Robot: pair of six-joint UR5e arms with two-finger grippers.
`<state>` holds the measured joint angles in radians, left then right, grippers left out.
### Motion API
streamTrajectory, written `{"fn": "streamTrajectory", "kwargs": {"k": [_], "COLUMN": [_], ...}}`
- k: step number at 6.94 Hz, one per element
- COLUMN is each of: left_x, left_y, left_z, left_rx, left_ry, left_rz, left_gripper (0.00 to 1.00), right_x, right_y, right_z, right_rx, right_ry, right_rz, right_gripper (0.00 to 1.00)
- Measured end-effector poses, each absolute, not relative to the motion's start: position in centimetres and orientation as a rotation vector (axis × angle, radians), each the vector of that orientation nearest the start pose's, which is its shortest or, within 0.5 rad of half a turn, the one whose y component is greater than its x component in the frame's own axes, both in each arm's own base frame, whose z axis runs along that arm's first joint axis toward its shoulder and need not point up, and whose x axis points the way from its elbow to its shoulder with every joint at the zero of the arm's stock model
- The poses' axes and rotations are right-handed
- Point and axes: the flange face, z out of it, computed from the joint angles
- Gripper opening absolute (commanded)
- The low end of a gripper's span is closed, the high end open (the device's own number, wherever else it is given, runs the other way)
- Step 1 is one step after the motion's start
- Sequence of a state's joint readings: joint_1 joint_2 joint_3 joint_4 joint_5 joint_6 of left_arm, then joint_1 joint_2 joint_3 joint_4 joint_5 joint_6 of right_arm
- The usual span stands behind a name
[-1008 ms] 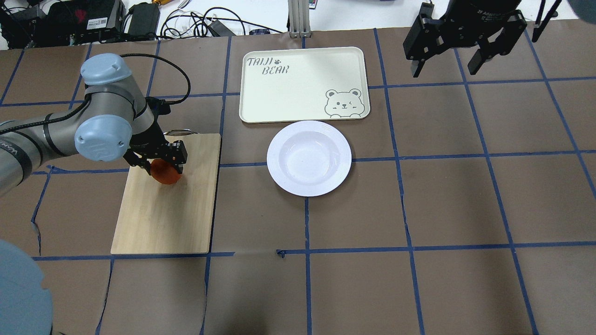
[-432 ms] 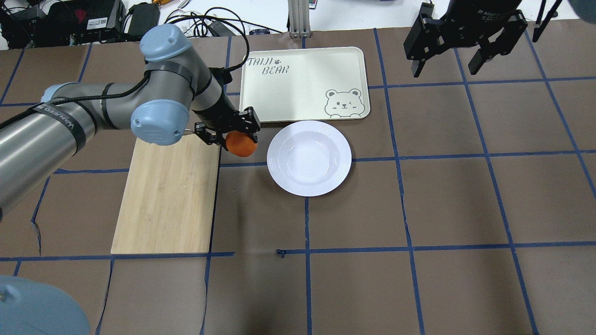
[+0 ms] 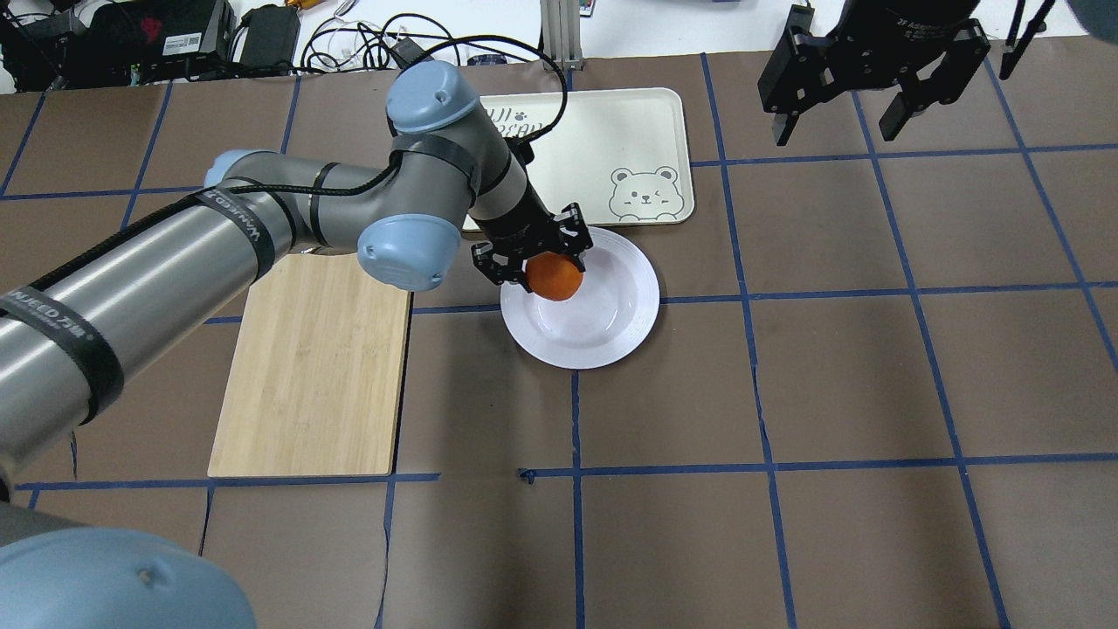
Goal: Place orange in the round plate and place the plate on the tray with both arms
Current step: 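Carry the orange with the left gripper over the white bowl and lower it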
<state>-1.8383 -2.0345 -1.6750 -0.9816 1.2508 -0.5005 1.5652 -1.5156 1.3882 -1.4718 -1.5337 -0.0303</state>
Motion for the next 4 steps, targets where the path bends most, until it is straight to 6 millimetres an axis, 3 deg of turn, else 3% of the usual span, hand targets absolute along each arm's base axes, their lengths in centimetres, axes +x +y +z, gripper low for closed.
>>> {"fn": "streamTrajectory", "kwargs": {"k": [1,3,4], "left_x": [-33.5,-33.9,-33.7], "left_y": [-55.4,-54.9,-54.9], "left_z": [22.6,20.4,20.3], "left_rx": [-0.401,-0.395,-0.397], "left_ry": [3.422,3.404,3.395], "left_rz": [0.182,0.223,0.234], "left_gripper": [0.99,1.00,1.00], "right_x": [13.4,13.4,13.4], "right_y": [-51.6,-51.6,-51.6], "right_z": [54.0,54.0,54.0], "right_rx": [-0.039,-0.034,-0.032], "right_ry": [3.103,3.103,3.103], "right_rz": [-0.047,-0.049,-0.047], "right_gripper": [1.00,1.00,1.00]}}
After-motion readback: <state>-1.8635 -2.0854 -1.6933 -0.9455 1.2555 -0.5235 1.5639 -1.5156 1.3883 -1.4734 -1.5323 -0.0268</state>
